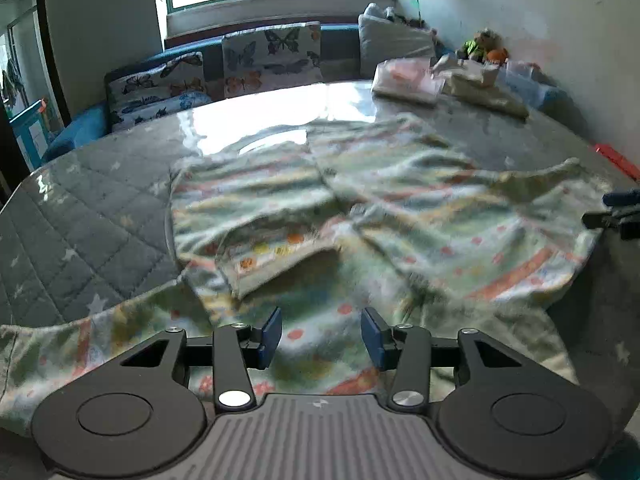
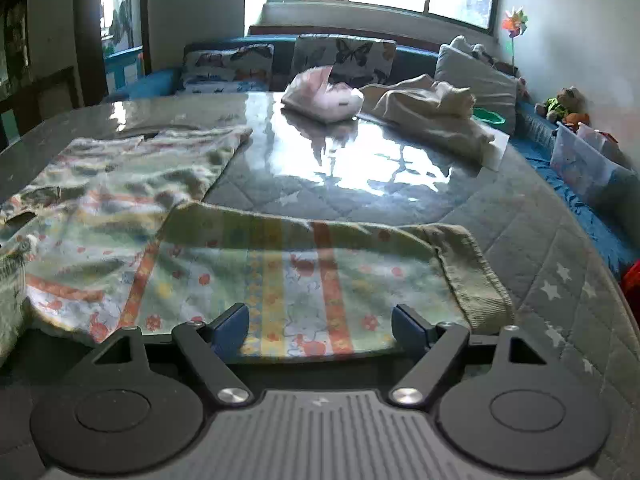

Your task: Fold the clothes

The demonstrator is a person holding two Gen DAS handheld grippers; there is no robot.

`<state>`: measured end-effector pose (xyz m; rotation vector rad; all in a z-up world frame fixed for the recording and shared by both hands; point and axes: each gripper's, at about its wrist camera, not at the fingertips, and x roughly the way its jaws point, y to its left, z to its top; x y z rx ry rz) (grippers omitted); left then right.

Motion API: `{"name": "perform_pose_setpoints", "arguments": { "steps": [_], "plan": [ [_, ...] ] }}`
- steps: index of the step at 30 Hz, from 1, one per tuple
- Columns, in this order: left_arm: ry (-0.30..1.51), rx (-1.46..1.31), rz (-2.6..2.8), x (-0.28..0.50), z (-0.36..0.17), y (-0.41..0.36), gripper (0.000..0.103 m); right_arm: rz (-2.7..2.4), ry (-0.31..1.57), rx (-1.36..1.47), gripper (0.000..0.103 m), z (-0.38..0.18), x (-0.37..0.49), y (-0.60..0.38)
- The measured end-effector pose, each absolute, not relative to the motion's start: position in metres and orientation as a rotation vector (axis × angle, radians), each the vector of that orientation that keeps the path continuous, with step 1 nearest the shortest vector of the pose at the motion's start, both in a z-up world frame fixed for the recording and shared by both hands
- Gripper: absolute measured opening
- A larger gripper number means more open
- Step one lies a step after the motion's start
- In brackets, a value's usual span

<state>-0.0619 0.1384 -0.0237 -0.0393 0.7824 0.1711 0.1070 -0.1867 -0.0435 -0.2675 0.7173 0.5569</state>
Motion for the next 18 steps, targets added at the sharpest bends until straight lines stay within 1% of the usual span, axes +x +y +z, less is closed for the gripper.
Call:
{"name": "perform_pose_setpoints", "arguments": {
  "steps": [4,9,11,13,18],
  "plan": [
    [0.748,-0.049,0.128,-0.053,-0.009,0.128,0.047,0.565,0.729,-0.258,0.081,-0.047,0.106,-0.189],
    [0.764,-0.039,0.066,-0.037,-0.010,0.108,0.048,0.524,0.710,-0.214,0.080,-0.038,0.113,-0.203],
    [0.772,-0.040,0.045,-0.031,-0.011,0.100,0.049,0.489,0.698,-0.205,0.078,-0.035,0.118,-0.212],
    [0.775,-0.039,0.025,-0.026,-0.012,0.092,0.050,0.436,0.695,-0.192,0.073,-0.034,0.128,-0.222],
    [0.778,-0.035,-0.022,-0.013,-0.014,0.072,0.050,0.317,0.691,-0.160,0.069,-0.034,0.151,-0.244]
  ]
}}
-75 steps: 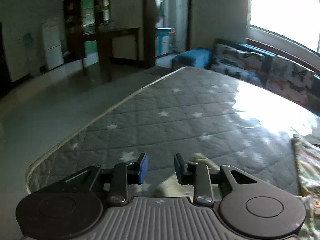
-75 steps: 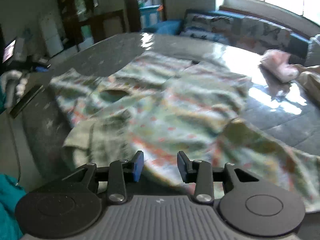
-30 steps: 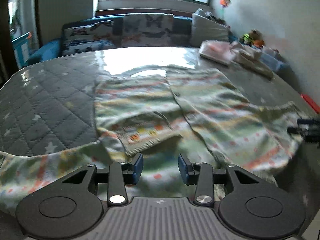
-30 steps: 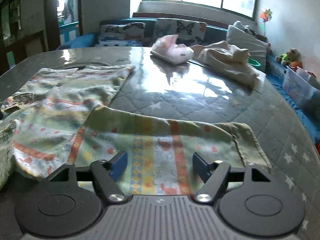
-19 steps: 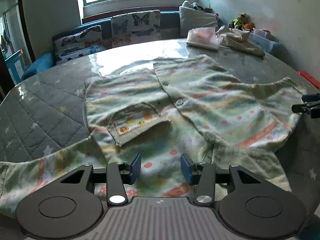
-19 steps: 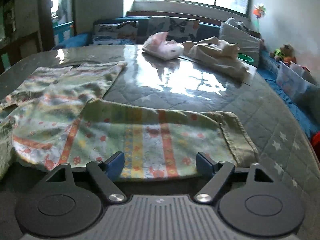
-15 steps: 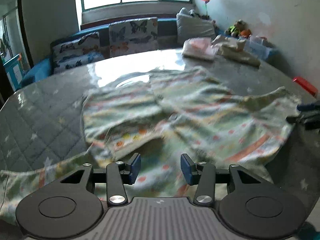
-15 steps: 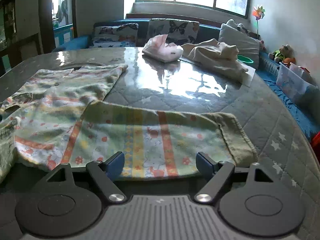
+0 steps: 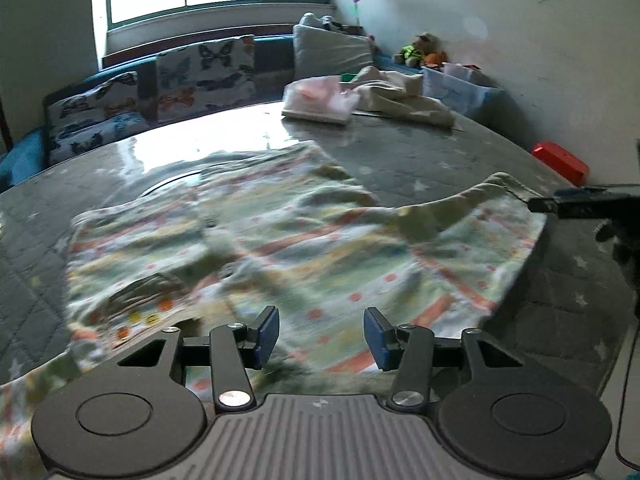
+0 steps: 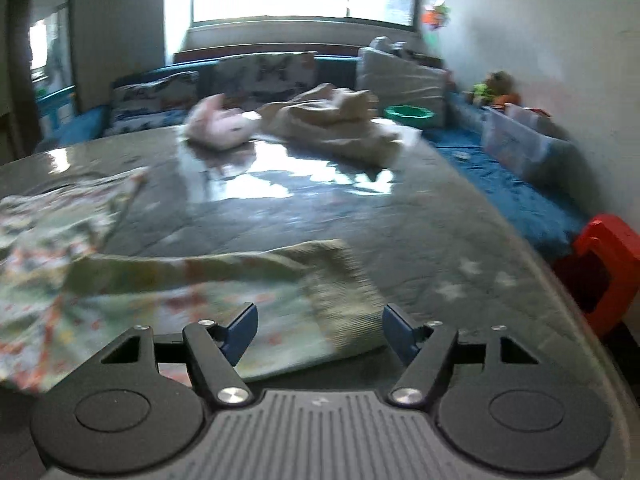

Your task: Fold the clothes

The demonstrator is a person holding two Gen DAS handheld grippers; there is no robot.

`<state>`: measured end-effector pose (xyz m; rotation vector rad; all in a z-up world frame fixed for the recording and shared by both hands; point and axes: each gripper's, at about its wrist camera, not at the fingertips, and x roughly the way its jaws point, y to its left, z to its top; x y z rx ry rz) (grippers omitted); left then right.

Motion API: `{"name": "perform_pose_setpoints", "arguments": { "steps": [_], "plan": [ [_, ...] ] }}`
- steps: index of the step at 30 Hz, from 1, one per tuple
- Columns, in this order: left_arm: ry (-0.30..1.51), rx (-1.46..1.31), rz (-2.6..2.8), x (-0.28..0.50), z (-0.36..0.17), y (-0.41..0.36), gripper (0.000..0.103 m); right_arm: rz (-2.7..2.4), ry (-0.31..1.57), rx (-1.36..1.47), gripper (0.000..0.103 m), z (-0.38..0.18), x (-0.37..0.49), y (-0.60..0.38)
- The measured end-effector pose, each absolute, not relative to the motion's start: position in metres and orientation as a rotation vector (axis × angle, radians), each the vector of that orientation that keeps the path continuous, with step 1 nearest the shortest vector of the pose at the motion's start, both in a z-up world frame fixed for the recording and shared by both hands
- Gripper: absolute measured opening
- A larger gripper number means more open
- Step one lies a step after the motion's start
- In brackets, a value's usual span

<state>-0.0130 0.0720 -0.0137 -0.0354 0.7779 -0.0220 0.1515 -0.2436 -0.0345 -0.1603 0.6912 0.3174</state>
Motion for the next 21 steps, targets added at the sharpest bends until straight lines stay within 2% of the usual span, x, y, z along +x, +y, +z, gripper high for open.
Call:
{"name": "perform_pose_setpoints", "arguments": {
  "steps": [5,11,17,19,21],
  "plan": [
    [0.794,-0.026,-0.070,-0.002,-0.020,0.051,0.050,0.270,0.725,-0.147,0.063,-0.044,0.169,-0.255],
    [0.815,-0.017,-0.097,0.003,-0.027,0.039,0.052,0.300,0.754,-0.095,0.048,-0.050,0.174,-0.259],
    [0.823,-0.012,-0.102,0.004,-0.029,0.036,0.053,0.320,0.754,-0.068,0.029,-0.049,0.173,-0.258],
    [0.824,-0.012,-0.101,0.004,-0.030,0.036,0.053,0.331,0.755,-0.046,0.018,-0.048,0.173,-0.258],
    [0.825,-0.013,-0.098,0.003,-0.030,0.036,0.054,0.339,0.751,-0.034,0.012,-0.046,0.172,-0.257]
  ]
}}
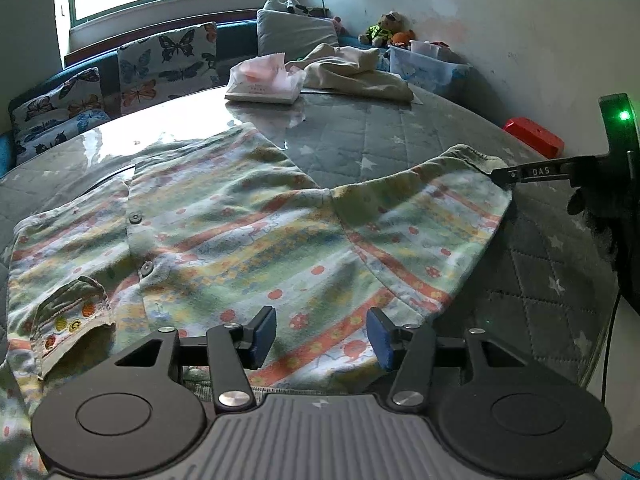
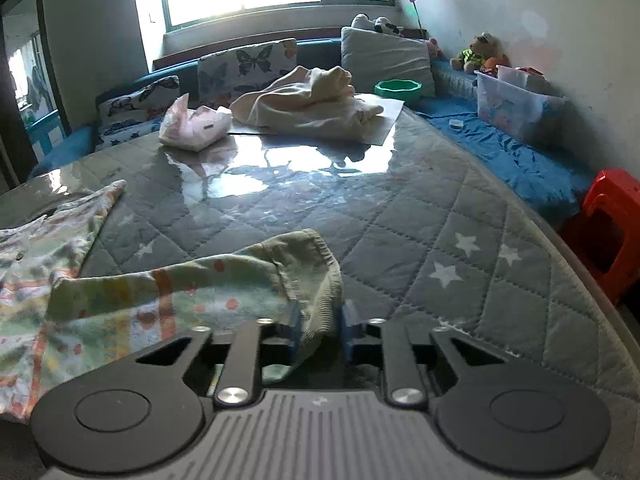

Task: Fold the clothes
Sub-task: 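Grasp the shirt sleeve edge with the right gripper and lift it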

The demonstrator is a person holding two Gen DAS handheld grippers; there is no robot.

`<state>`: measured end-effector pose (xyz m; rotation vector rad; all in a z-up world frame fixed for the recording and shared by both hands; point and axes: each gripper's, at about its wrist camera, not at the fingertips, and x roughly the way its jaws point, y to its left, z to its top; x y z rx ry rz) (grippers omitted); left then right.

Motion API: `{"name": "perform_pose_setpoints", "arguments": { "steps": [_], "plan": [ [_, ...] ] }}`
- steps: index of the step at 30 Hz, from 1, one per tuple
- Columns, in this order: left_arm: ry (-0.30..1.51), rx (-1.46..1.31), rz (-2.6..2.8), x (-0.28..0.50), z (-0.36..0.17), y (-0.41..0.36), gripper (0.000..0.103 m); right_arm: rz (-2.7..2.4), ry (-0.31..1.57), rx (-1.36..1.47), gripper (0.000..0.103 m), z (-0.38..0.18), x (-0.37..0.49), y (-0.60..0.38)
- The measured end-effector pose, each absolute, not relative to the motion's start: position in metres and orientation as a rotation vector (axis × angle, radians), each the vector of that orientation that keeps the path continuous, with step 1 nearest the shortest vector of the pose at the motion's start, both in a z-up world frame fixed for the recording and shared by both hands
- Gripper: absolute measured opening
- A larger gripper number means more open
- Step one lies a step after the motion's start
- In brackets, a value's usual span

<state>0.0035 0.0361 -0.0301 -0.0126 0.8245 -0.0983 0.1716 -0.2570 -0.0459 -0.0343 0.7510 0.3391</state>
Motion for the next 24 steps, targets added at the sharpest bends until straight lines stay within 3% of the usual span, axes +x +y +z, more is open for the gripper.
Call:
{"name": "perform_pose_setpoints", "arguments": {
  "steps": [11,24],
  "plan": [
    [0.769,-0.067,-0.024,-0.013,-0.015,0.072,0.059,0.573,0.657,0.053,0.009,0.020,0.139,-0.226],
    [0.706,-0.181,0.096,-0.058,-0.012,0.131,0.063,1.027,0.615,-0.037,0.009,0.084,0.087,-0.076]
  ]
}}
